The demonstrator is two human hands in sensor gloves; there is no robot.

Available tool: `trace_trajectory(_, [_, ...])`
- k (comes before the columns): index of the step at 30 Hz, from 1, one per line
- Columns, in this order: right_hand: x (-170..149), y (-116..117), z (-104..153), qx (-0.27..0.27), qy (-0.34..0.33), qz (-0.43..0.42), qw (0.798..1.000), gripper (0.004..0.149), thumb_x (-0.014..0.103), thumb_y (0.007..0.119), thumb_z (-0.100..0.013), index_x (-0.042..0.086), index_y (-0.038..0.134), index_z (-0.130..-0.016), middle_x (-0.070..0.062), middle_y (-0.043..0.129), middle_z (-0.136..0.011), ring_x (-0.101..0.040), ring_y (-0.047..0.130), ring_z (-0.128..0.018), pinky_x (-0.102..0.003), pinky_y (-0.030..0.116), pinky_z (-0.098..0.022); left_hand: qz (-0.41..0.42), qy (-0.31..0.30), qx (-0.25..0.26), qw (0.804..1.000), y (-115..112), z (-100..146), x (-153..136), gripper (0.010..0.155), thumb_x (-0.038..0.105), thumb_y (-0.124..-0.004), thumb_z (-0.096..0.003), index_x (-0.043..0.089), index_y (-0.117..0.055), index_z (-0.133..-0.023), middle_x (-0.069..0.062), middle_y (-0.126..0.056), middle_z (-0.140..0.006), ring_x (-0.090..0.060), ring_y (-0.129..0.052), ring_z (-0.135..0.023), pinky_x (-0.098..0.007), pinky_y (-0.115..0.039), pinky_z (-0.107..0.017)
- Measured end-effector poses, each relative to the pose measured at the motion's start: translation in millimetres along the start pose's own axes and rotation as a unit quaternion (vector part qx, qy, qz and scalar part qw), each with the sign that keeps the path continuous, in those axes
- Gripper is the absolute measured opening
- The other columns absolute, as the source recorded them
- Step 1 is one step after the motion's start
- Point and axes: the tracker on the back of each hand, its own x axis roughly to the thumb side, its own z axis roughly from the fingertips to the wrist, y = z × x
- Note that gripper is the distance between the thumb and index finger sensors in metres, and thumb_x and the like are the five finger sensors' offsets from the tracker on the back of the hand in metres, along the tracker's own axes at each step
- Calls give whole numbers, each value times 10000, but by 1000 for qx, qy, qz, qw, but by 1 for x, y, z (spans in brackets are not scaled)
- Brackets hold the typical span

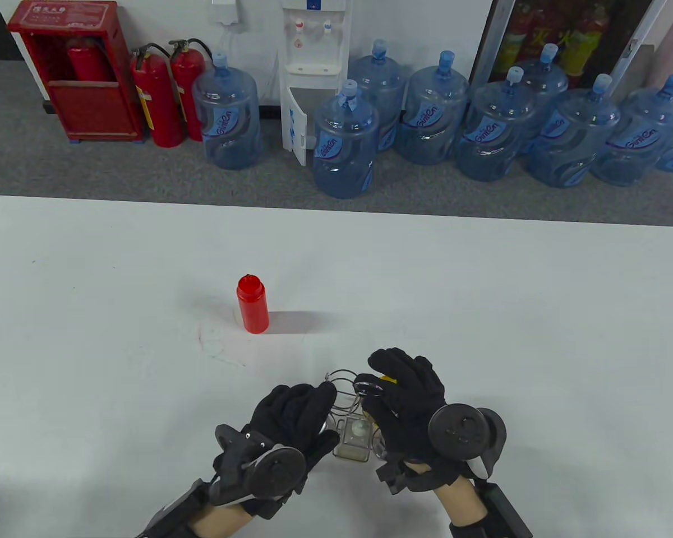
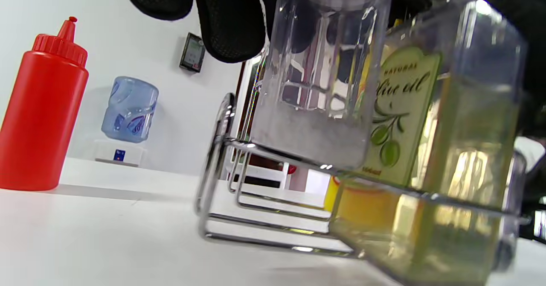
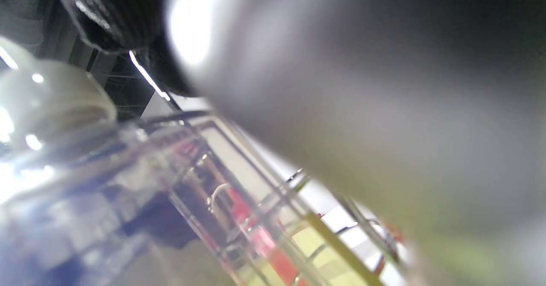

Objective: Hold seasoning rack and insert seasoning bottles through ring holders

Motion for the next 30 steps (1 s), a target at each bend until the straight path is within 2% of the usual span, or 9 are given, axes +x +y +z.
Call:
trace_trajectory(3, [0,0,0,0,-1,-1,1000,445,513,726,-383,411,887,-784,69,633,-1056,-276,607,-1008,-602,340,-756,-23,2,8,1000,0,0,-1,713,583,-633,-440,365,-293,-1028,145,-665,-973,-203,-776,-996,-515,-599,-760])
trace_trajectory(11, [2,0,2,-4,-3,-13,1000,446,513,725,-385,406,885,-787,72,642,-1051,-274,612,-1006,-600,344,-757,-49,12,-29,998,-7,0,-5,740,596,-618,-436,352,-248,-1029,176,-667,-958,-228,-728,-1018,-529,-563,-764])
trace_trajectory(16, [1,4,2,7,-1,-7,1000,444,509,729,-385,404,889,-786,72,642,-1052,-274,614,-1005,-601,344,-756,-52,9,-32,998,-5,2,-11,841,712,-594,-391,374,-174,-1037,100,-543,-1055,-291,-601,-1083,-555,-484,-788])
trace_trajectory(21, [-3,4,1,6,4,-6,1000,444,513,726,-385,408,887,-786,78,644,-1051,-268,618,-1006,-599,350,-756,-32,23,-20,999,5,2,-19,862,754,-566,-374,388,-165,-1043,85,-423,-1116,-319,-501,-1129,-567,-430,-808])
trace_trajectory(25, [-5,3,0,8,7,-16,1000,444,509,727,-387,406,885,-788,74,640,-1052,-272,610,-1008,-600,341,-757,-3,58,-15,998,18,-6,-38,857,748,-568,-380,382,-175,-1048,81,-379,-1133,-328,-456,-1146,-571,-414,-814])
trace_trajectory(27, [-4,2,0,3,6,-7,1000,445,509,729,-385,406,885,-788,77,644,-1051,-270,612,-1008,-600,343,-757,-11,89,4,996,31,-17,-58,855,738,-579,-384,368,-193,-1052,76,-356,-1139,-331,-428,-1154,-573,-404,-817])
trace_trajectory(30, [-3,2,0,-1,5,-5,1000,445,511,727,-385,409,885,-788,80,645,-1050,-268,617,-1006,-598,351,-757,-15,146,4,989,45,-35,-90,870,736,-581,-386,343,-186,-1055,63,-310,-1147,-332,-386,-1163,-575,-386,-821])
